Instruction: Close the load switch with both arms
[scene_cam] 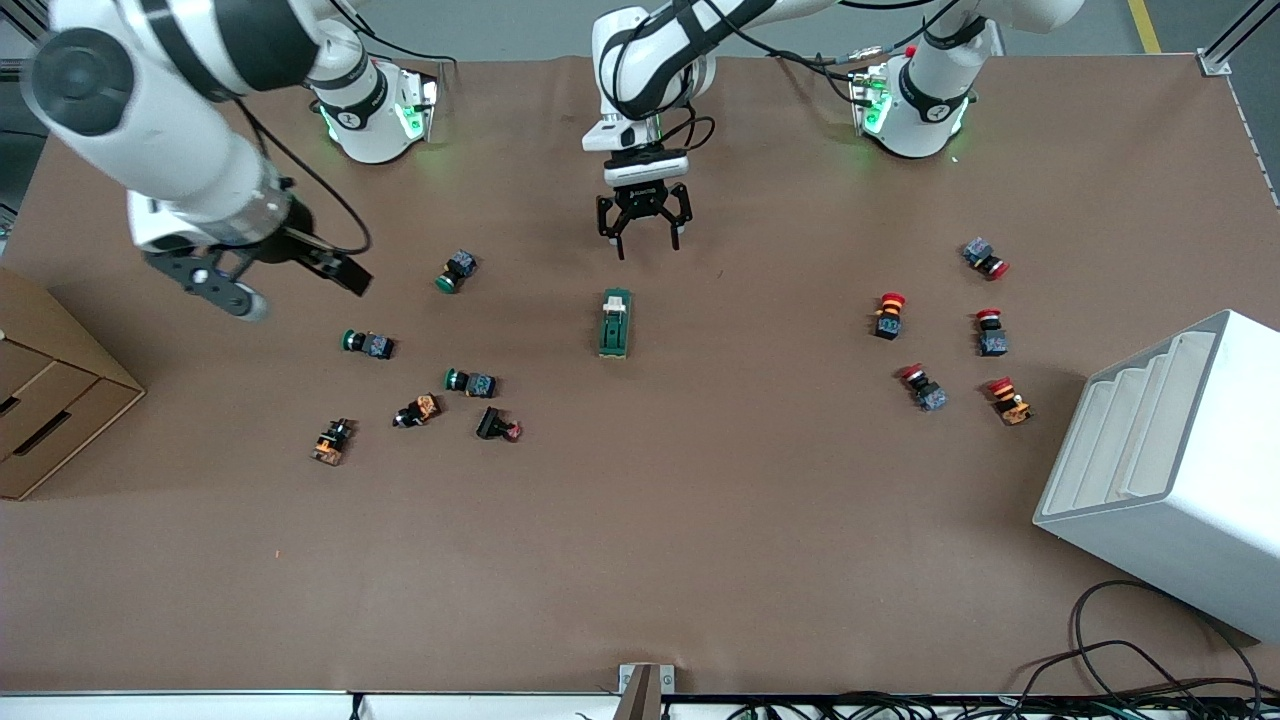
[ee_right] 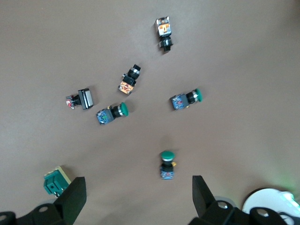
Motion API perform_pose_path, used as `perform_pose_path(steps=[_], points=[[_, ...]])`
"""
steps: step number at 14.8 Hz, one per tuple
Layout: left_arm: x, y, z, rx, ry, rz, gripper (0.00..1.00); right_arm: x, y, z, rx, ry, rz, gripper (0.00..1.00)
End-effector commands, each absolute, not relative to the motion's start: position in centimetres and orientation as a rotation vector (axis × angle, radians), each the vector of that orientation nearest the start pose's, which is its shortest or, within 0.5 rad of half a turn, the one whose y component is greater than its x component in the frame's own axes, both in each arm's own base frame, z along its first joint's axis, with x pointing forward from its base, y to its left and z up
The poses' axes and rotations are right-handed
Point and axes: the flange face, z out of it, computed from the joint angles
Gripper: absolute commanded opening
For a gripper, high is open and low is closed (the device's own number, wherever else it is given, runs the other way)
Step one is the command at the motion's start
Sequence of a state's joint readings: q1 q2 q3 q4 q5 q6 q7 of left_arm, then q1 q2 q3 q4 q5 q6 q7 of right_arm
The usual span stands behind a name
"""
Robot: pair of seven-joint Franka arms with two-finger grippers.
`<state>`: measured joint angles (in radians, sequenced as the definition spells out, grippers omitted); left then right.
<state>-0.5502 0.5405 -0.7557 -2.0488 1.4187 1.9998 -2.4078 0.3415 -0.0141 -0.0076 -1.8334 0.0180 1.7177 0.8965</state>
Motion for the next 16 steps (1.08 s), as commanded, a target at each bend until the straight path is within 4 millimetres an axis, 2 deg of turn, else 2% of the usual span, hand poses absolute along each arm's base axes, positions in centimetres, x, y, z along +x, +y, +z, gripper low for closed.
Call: perform_pose_path(steps=[1, 3, 6, 7, 8, 10, 12, 16], points=[[22.0, -54.3, 21.0, -2.871, -0.245, -1.289, 0.98, 50.8, 21.1, 49.1, -3.019, 1.021, 0.136, 1.0], [22.3, -54.6, 20.3, -2.877, -0.194, -1.324, 0.99, 50.8, 24.4, 47.1, -2.995, 1.095, 0.119, 1.0], [22.1, -55.8, 19.0, -2.896, -0.123, -1.354, 0.99, 51.1, 26.9, 44.3, -2.974, 1.165, 0.113, 1.0], [22.5, -56.3, 18.8, -2.89, -0.132, -1.369, 0.99, 51.3, 27.2, 43.3, -2.964, 1.196, 0.112, 1.0], [21.9, -56.8, 18.7, -2.879, -0.132, -1.38, 0.99, 51.6, 27.6, 42.5, -2.952, 1.223, 0.108, 1.0], [21.7, -56.9, 18.3, -2.869, -0.132, -1.387, 0.99, 52.1, 28.8, 40.6, -2.872, 1.308, 0.142, 1.0], [20.6, -56.9, 16.9, -2.839, -0.169, -1.415, 1.0, 52.5, 29.9, 38.7, -2.786, 1.383, 0.193, 1.0], [20.2, -57.7, 14.4, -2.788, -0.187, -1.525, 0.99, 51.5, 34.3, 35.2, -2.735, 1.466, 0.17, 1.0]])
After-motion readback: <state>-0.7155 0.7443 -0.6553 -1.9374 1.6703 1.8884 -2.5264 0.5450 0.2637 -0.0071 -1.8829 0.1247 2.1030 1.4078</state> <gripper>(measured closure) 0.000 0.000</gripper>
